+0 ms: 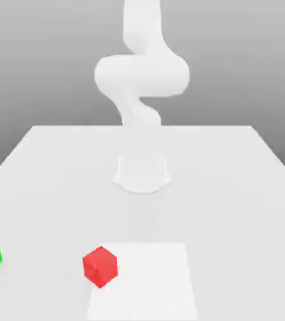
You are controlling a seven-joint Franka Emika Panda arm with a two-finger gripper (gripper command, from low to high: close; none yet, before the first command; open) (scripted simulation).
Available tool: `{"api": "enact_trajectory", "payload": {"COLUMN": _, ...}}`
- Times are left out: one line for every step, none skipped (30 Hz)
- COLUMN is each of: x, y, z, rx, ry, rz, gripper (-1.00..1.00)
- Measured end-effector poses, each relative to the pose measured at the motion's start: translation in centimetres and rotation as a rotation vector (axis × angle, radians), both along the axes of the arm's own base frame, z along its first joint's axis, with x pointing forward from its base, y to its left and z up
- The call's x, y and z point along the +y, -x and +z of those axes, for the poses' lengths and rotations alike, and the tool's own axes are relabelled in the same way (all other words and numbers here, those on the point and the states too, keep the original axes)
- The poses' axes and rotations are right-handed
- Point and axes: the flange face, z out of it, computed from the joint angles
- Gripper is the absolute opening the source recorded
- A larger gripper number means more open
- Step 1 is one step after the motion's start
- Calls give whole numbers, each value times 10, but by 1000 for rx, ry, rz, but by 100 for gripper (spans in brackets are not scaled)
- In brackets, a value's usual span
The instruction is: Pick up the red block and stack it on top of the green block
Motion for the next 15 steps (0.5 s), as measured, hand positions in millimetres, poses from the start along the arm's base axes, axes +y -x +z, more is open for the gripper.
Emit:
{"api": "enact_trajectory", "payload": {"x": -4, "y": -14, "z": -23, "rx": 37, "ry": -15, "rz": -30, "gripper": 0}}
{"api": "enact_trajectory", "payload": {"x": -8, "y": -25, "z": -45, "rx": 72, "ry": -28, "rz": -59, "gripper": 0}}
{"api": "enact_trajectory", "payload": {"x": -12, "y": -35, "z": -67, "rx": 105, "ry": -41, "rz": -88, "gripper": 0}}
{"api": "enact_trajectory", "payload": {"x": -17, "y": -44, "z": -89, "rx": 139, "ry": -54, "rz": -116, "gripper": 0}}
{"api": "enact_trajectory", "payload": {"x": -21, "y": -52, "z": -111, "rx": 172, "ry": -67, "rz": -145, "gripper": 0}}
{"api": "enact_trajectory", "payload": {"x": -26, "y": -58, "z": -133, "rx": 204, "ry": -80, "rz": -174, "gripper": 0}}
{"api": "enact_trajectory", "payload": {"x": -31, "y": -63, "z": -155, "rx": 237, "ry": -93, "rz": -203, "gripper": 0}}
{"api": "enact_trajectory", "payload": {"x": -35, "y": -67, "z": -178, "rx": 269, "ry": -105, "rz": -233, "gripper": 0}}
{"api": "enact_trajectory", "payload": {"x": -40, "y": -70, "z": -200, "rx": 301, "ry": -118, "rz": -262, "gripper": 0}}
{"api": "enact_trajectory", "payload": {"x": -44, "y": -71, "z": -223, "rx": 333, "ry": -130, "rz": -292, "gripper": 0}}
{"api": "enact_trajectory", "payload": {"x": -49, "y": -72, "z": -245, "rx": 365, "ry": -143, "rz": -322, "gripper": 0}}
{"api": "enact_trajectory", "payload": {"x": -53, "y": -71, "z": -268, "rx": 397, "ry": -155, "rz": -353, "gripper": 0}}
{"api": "enact_trajectory", "payload": {"x": -57, "y": -69, "z": -290, "rx": 429, "ry": -167, "rz": -383, "gripper": 0}}
{"api": "enact_trajectory", "payload": {"x": -61, "y": -66, "z": -311, "rx": 461, "ry": -179, "rz": -414, "gripper": 0}}
{"api": "enact_trajectory", "payload": {"x": -64, "y": -62, "z": -333, "rx": 492, "ry": -191, "rz": -444, "gripper": 0}}
